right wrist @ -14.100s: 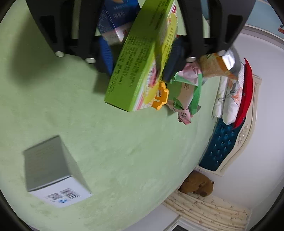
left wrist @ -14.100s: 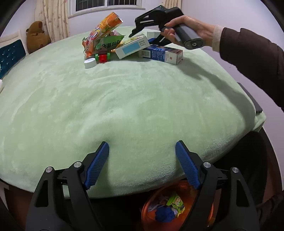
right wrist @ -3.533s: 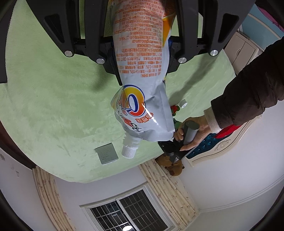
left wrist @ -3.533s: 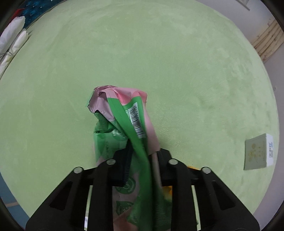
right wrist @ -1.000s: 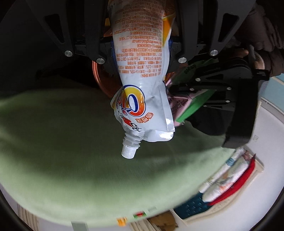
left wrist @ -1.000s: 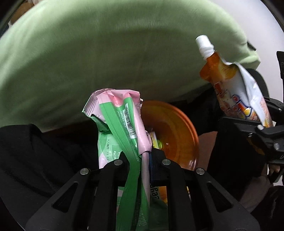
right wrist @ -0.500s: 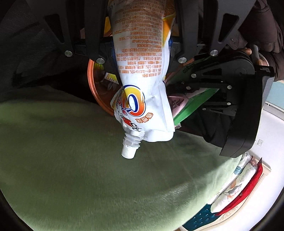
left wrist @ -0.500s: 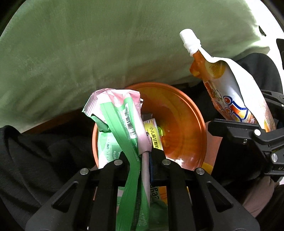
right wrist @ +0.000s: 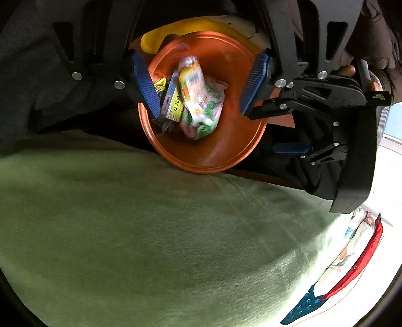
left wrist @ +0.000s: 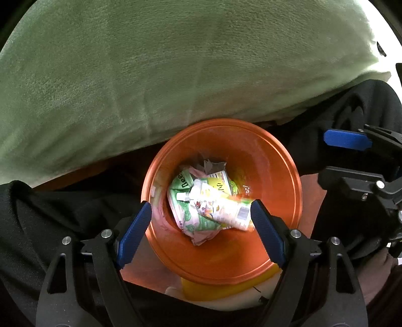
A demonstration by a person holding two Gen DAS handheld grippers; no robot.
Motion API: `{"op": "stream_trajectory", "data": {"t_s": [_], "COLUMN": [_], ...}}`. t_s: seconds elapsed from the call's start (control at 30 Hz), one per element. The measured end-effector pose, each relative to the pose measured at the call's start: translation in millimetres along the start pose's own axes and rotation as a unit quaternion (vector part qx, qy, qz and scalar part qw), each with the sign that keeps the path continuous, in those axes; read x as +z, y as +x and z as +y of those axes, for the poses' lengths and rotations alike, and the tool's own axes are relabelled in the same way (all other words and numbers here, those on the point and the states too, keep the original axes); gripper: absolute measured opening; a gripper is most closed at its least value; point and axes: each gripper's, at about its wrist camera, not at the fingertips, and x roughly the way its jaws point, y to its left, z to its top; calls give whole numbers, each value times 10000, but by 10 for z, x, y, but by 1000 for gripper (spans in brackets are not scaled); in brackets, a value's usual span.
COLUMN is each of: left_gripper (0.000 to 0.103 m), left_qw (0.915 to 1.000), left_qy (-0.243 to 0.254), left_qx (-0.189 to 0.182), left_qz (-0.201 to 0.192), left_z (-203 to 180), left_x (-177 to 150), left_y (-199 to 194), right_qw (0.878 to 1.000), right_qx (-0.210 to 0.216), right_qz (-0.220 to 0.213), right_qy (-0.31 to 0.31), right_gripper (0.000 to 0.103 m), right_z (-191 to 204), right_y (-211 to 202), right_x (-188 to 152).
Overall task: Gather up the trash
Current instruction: 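Carry pouch and snack bag to the orange bucket and open both tools, then grasp the white bottle cap with the left tool while the right tool grasps the red toy chassis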
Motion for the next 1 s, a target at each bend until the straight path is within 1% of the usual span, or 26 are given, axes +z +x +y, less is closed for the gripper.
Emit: {"op": "stream_trajectory", "data": {"t_s": [0.1, 0.13, 0.2, 0.23, 0.27, 0.33, 0.43, 0.53, 0.6, 0.63, 0.7, 0.73, 0.8, 0.83, 0.9, 0.93, 1.0], "left_gripper": [79, 79, 79, 79, 79, 79, 79, 80, 80, 81, 86, 86, 87, 87, 87, 87, 87], "left_qw": [10000, 9999, 9999, 9997, 9994, 9981, 9942, 9889, 9838, 9802, 9753, 9732, 9663, 9631, 9594, 9575, 9563], "left_qy": [2, 1, 11, 48, 89, 204, 367, 365, 285, 182, -46, -142, -410, -542, -709, -825, -900], "left_qx": [83, 100, 102, 65, 41, -8, -8, 120, 251, 341, 474, 503, 621, 724, 794, 886, 973], "left_qz": [-43, -67, -131, -237, -330, -576, -1009, -1435, -1753, -1943, -2155, -2241, -2466, -2537, -2611, -2619, -2606], "left_z": [-34, -27, -130, -134, -141, -118, -76, 31, 129, 214, 353, 414, 606, 700, 862, 969, 1121], "left_x": [-9, -10, -23, -25, -74, -114, -151, -101, -13, 84, 273, 356, 642, 785, 1004, 1202, 1476], "left_y": [15, -3, -86, -180, -250, -423, -803, -1133, -1369, -1495, -1627, -1671, -1774, -1801, -1839, -1835, -1829], "right_qw": [10000, 9999, 9994, 9986, 9978, 9941, 9880, 9813, 9784, 9772, 9750, 9740, 9731, 9728, 9724, 9720, 9712], "right_qx": [14, 44, 142, 205, 235, 252, 253, 324, 382, 401, 460, 500, 540, 558, 564, 572, 581], "right_qz": [-62, -132, -319, -485, -616, -1047, -1508, -1891, -2027, -2079, -2169, -2204, -2231, -2238, -2255, -2271, -2307], "right_qy": [54, 71, 72, 40, 1, -132, -204, -167, -157, -160, -173, -184, -206, -212, -197, -176, -131], "right_gripper": [65, 65, 66, 67, 70, 74, 76, 78, 79, 79, 79, 79, 79, 79, 79, 79, 79], "right_z": [17, 24, 35, 58, 58, 91, 111, 92, 91, 84, 97, 103, 117, 119, 155, 146, 119], "right_y": [-66, -119, -259, -373, -475, -741, -1018, -1239, -1308, -1342, -1376, -1390, -1410, -1411, -1406, -1415, -1420], "right_x": [-9, -8, -5, 12, 30, 82, 190, 323, 393, 429, 484, 502, 522, 532, 548, 552, 540]}}
